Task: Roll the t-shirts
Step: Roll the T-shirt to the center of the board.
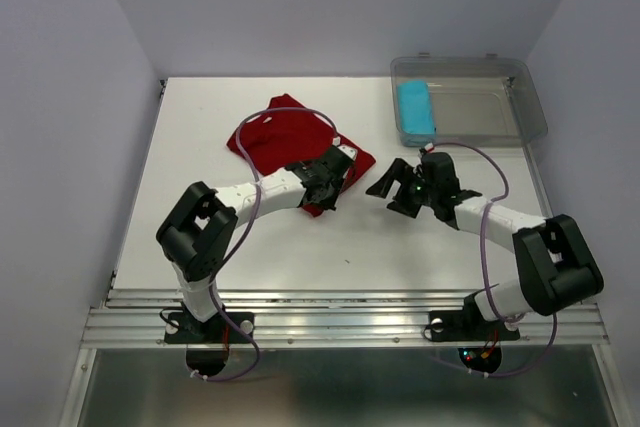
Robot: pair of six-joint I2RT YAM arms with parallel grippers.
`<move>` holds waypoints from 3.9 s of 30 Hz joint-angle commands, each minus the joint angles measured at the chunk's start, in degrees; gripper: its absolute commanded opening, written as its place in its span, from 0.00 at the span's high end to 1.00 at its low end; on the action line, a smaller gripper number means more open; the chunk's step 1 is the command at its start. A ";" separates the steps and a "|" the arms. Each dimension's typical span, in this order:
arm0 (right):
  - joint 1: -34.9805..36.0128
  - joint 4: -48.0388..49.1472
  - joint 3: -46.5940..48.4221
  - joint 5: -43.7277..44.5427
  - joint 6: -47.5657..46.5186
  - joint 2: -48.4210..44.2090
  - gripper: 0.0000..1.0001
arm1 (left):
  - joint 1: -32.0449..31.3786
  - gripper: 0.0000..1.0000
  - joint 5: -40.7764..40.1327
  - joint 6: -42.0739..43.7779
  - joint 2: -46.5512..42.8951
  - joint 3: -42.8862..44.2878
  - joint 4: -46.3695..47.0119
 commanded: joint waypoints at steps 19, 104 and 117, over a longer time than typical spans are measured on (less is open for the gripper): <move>3.83 26.99 9.02 -1.81 16.50 27.92 0.33 | 0.95 1.00 11.82 -0.76 -9.05 -7.93 4.17; 4.88 18.47 13.85 -3.91 15.97 18.87 0.99 | -12.15 0.17 -25.18 -2.52 1.49 0.07 -0.04; 4.88 18.21 13.68 -3.65 16.15 19.22 0.99 | -12.23 0.36 -26.41 -1.73 3.78 1.12 -0.39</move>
